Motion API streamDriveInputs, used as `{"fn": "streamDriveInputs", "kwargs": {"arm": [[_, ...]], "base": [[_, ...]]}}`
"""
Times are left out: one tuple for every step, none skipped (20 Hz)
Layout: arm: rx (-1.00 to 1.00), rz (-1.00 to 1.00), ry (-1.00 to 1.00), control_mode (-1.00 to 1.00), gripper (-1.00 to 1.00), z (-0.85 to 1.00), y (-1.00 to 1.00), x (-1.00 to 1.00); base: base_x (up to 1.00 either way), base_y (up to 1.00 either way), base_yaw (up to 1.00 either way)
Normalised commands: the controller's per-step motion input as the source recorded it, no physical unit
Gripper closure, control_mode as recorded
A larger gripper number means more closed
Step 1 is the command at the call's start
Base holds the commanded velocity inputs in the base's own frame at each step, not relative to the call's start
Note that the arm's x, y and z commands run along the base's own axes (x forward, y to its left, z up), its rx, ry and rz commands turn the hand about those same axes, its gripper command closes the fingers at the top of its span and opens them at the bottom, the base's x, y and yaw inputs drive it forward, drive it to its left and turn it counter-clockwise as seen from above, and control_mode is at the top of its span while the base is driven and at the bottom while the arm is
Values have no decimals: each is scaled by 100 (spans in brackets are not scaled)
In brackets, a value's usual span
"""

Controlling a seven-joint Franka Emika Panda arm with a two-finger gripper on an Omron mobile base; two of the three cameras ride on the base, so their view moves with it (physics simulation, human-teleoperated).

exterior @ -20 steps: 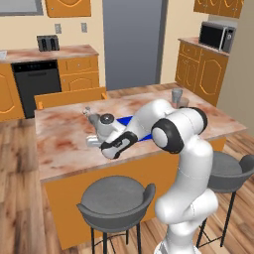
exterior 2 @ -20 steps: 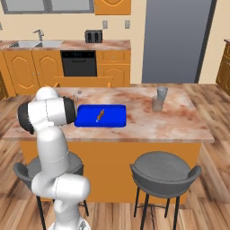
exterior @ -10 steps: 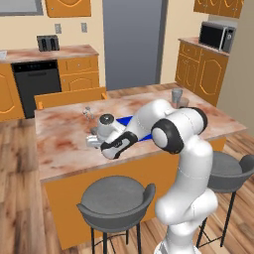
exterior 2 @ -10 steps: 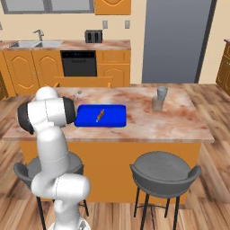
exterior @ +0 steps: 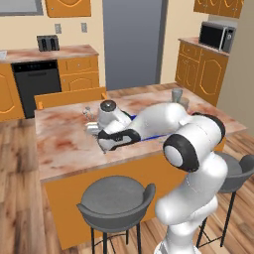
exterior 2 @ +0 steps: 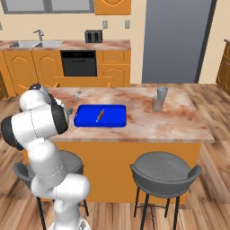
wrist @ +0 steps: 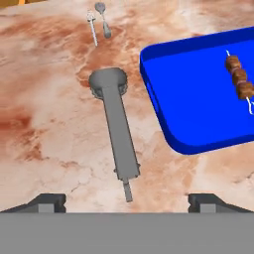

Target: Take the tongs from the drawer on the right and place them on the dining counter next to the tray containing the kebab skewer.

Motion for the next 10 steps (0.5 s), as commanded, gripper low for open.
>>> {"fn": "streamDriveInputs", "kwargs": {"arm": [[2, -3, -4, -100, -100, 100, -39, -70], [3, -3, -2, -100, -100, 100, -46, -76], [3, -2, -2, -100, -100, 100, -53, -84], [3, -1, -3, -100, -100, 100, -59, -97], [1, 0, -5, -100, -100, 100, -67, -100], [0, 0, -9, -100, -100, 100, -82, -100], [1, 0, -11, -100, -100, 100, -94, -100], [3, 0, -12, -100, -100, 100, -100, -100], [3, 0, -11, -100, -100, 100, -100, -100], [4, 0, -12, -100, -100, 100, -100, -100]], "base": [[0, 0, 0], [0, 0, 0], [0, 0, 0], [0, 0, 0], [0, 0, 0], [0, 0, 0], [0, 0, 0], [0, 0, 0], [0, 0, 0], [0, 0, 0]]}}
